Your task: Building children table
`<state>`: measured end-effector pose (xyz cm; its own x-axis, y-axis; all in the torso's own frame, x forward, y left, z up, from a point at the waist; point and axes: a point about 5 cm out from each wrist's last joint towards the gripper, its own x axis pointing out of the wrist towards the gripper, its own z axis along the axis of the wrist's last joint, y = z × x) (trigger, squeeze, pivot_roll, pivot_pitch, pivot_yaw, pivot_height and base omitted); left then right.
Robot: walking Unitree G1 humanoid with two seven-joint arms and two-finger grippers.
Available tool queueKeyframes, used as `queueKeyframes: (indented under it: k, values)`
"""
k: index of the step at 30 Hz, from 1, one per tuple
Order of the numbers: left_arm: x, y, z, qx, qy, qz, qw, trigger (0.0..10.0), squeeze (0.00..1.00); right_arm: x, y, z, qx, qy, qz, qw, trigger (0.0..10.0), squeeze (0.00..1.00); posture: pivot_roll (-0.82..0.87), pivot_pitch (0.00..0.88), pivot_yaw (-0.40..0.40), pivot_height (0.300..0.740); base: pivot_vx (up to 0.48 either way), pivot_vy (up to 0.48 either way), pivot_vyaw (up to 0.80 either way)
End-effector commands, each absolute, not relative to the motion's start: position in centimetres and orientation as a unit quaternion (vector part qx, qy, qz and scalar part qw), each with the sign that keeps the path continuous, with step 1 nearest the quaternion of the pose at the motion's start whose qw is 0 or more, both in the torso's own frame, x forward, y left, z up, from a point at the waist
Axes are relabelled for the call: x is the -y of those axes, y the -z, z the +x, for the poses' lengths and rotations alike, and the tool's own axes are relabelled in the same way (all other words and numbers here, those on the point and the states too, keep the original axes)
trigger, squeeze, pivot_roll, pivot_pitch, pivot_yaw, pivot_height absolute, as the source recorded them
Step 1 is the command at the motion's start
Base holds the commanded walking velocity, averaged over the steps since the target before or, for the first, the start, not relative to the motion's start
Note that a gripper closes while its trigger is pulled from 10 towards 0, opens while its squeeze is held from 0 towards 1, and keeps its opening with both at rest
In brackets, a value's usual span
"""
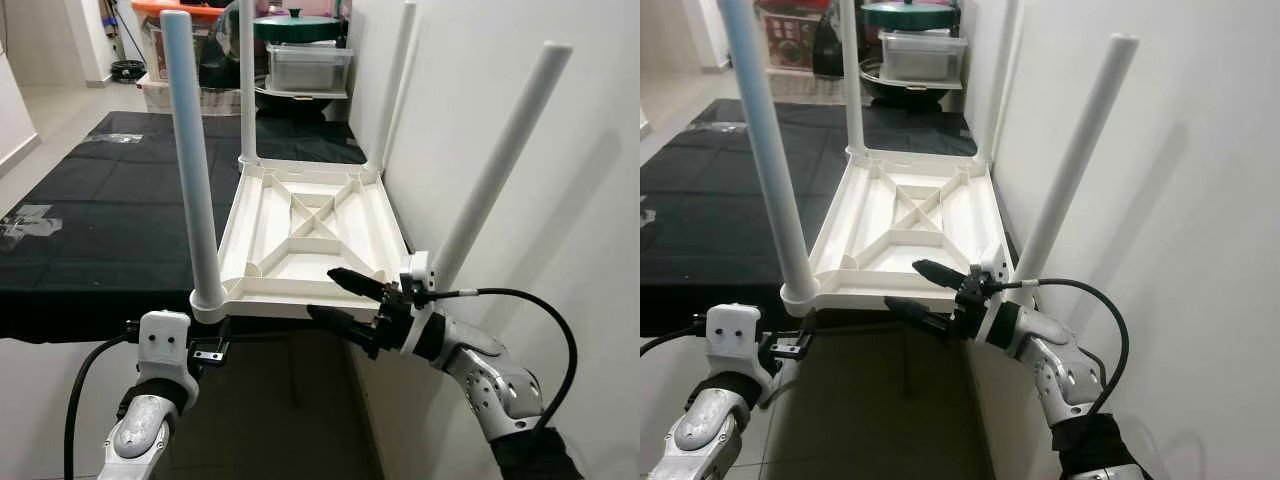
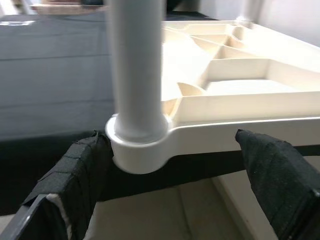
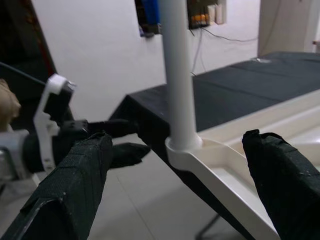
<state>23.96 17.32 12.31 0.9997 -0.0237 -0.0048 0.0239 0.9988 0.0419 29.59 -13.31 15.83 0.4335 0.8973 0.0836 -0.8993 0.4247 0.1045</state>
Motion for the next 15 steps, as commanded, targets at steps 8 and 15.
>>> queueKeyframes:
  k: [8,15]
  values:
    - [-17.3,-12.1,24.1,-0.006,0.018,0.031,0.999,10.0,0.0,16.7,-10.9,29.9,-0.114,-0.392,-0.051,0.911,10.0,0.0,0.01,0.0,-0.06,0.74,0.0,0.0,0.0]
    - [-17.7,-12.3,24.1,-0.003,0.02,0.039,0.999,10.0,0.0,18.5,-9.0,30.5,-0.193,-0.29,-0.061,0.935,10.0,0.0,0.02,0.0,-0.06,0.74,0.0,0.0,0.0]
